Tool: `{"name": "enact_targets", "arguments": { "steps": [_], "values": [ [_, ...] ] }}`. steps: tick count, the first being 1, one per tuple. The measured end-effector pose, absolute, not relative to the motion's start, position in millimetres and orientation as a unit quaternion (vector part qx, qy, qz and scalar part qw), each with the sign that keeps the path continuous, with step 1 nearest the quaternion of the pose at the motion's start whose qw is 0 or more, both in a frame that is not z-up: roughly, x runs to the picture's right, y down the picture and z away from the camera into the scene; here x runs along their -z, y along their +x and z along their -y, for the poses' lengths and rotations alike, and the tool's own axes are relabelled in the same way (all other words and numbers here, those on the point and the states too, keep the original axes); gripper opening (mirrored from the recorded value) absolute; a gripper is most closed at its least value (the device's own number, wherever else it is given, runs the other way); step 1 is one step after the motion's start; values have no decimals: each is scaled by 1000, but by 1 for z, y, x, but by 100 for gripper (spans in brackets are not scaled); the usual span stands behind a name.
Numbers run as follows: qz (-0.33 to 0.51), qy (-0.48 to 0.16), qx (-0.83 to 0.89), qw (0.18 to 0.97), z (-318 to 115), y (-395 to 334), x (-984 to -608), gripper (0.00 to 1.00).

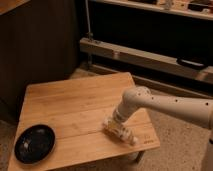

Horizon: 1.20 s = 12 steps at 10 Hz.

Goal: Place the bottle in the ceramic bowl

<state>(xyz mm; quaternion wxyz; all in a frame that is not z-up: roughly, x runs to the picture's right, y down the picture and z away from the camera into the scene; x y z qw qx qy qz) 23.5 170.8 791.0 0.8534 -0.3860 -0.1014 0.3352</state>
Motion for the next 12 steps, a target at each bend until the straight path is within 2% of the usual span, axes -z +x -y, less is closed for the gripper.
{"name": "enact_targets", "arguments": {
  "steps": [7, 9, 12],
  "values": [
    [219, -366, -291, 856, -40, -97, -813, 9],
    [259, -358, -243, 864, 6, -143, -793, 9],
    [316, -340, -159, 871, 59, -194, -737, 9]
  ]
}}
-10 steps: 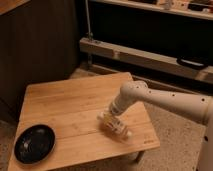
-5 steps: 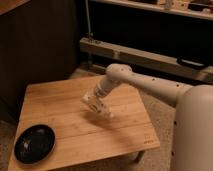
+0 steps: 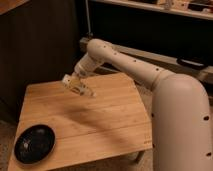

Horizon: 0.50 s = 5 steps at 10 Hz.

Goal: Place the bottle in the ceramic bowl

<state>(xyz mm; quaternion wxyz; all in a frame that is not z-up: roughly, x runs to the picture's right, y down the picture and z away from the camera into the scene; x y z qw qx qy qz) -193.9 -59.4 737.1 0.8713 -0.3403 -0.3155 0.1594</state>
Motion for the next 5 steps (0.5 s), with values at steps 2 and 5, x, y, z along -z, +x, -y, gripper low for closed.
{"name": "enact_targets", "arguments": {
  "steps": [2, 5],
  "values": [
    [357, -332, -106, 867, 85, -222, -700, 9],
    [449, -331, -11, 830, 98, -279, -647, 9]
  ]
}}
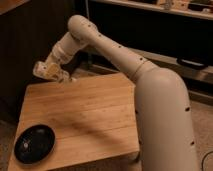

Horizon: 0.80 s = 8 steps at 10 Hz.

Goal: Place the bottle in the ceramic bowl

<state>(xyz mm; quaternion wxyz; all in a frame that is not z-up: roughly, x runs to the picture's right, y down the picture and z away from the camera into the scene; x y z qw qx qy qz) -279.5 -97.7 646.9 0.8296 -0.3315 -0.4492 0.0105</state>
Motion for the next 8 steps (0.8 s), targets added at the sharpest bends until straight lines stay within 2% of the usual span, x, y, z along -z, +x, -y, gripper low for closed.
{"name": "enact_targets", "arguments": {
  "steps": [2, 8],
  "values": [
    [500, -334, 39, 798, 99, -299, -632, 9],
    [504, -335, 41, 795, 100, -298, -632, 9]
  ]
}}
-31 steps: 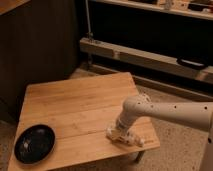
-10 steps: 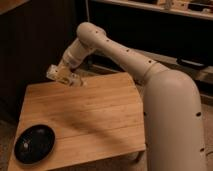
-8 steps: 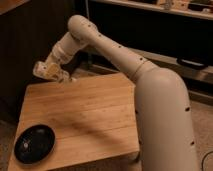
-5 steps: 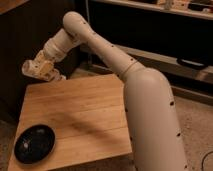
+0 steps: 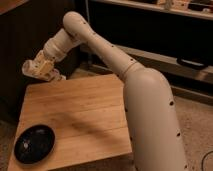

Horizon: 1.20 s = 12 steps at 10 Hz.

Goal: Place the bottle in the ceramic bowl

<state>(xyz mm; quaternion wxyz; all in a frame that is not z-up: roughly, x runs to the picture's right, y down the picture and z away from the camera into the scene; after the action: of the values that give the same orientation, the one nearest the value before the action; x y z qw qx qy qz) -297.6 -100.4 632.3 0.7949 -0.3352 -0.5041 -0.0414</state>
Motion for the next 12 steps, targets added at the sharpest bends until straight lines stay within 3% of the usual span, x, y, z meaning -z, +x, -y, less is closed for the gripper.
{"name": "enact_targets", "arguments": {
  "steps": [9, 12],
  "values": [
    [507, -332, 41, 795, 98, -297, -628, 9],
    [522, -318, 42, 790, 94, -310, -578, 9]
  ]
}}
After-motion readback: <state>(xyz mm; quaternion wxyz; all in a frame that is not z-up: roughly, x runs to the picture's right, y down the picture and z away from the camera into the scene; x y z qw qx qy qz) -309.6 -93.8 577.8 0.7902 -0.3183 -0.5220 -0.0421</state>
